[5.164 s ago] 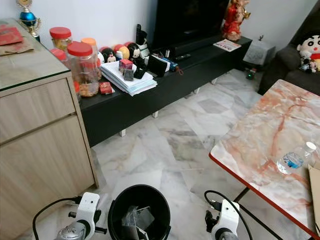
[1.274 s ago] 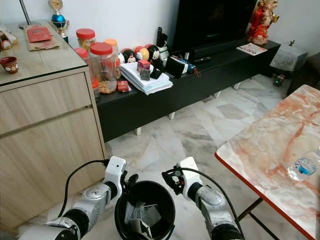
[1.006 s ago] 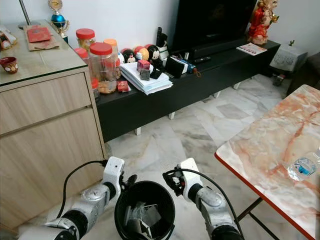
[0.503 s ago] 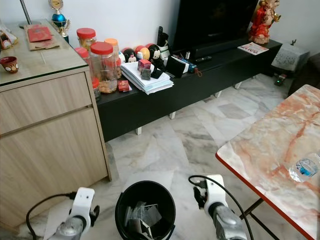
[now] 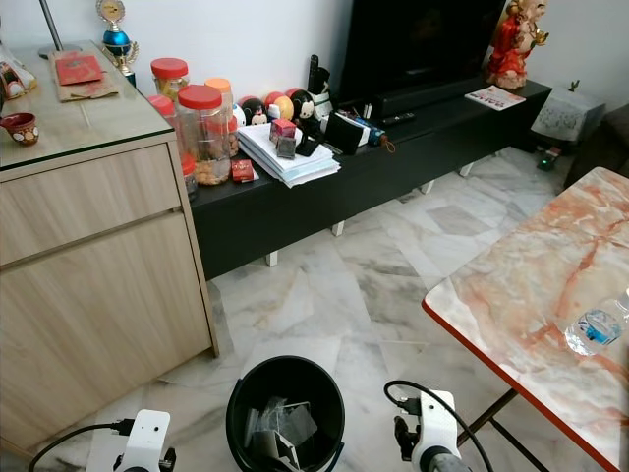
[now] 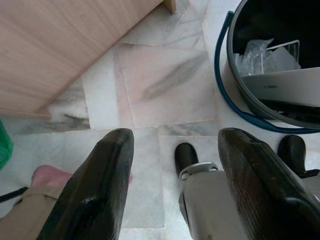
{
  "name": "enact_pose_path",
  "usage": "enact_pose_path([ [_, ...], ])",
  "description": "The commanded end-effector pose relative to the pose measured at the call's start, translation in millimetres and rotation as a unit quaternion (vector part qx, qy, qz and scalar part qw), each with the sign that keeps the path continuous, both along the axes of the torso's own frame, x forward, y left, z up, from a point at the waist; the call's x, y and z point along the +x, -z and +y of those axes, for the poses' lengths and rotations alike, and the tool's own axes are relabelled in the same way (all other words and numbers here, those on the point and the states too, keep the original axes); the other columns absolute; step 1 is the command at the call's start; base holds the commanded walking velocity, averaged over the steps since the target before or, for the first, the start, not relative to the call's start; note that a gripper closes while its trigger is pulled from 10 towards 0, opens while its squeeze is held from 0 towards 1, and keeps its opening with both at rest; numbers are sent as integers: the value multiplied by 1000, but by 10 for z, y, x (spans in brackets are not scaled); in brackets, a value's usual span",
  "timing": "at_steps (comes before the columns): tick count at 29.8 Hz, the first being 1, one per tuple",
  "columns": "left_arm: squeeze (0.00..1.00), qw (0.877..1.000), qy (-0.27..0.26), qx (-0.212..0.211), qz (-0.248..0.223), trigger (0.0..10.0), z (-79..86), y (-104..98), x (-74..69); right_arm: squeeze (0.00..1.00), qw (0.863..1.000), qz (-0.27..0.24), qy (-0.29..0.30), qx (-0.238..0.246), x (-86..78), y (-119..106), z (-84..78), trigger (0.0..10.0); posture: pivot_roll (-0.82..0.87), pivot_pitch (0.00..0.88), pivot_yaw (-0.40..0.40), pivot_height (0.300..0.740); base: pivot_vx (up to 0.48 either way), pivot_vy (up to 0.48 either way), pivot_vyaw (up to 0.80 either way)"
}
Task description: Picking trash to rubbish bin
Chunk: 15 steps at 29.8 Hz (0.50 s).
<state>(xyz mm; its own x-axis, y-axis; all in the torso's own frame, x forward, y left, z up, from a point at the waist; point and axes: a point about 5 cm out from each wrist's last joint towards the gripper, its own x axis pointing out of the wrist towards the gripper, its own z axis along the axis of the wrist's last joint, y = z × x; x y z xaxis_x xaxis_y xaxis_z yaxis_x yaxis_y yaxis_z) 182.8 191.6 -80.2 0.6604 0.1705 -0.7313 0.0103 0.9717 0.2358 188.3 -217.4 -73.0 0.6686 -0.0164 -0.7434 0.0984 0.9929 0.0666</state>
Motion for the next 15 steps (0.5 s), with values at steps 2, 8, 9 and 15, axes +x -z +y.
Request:
enact_pose_path([
  [2,0,1000,-4,-8,-7,10000,-28,-18,44,0,1000,-2,14,1,-6,-3,-31,10000,93,0,-110,740,0,0,0],
  [8,0,1000,-8,-10,-15,10000,-29,-34,69,0,1000,0,11,2,-6,3,-9,10000,93,0,-108,740,0,0,0],
  [9,0,1000,-9,-12,-15,10000,-32,-32,66,0,1000,0,11,3,-9,5,-10,10000,93,0,-108,740,-255,0,0],
  [15,0,1000,-8,-15,-15,10000,-42,-27,58,0,1000,3,10,2,-25,13,-11,10000,93,0,-107,740,-271,0,0],
])
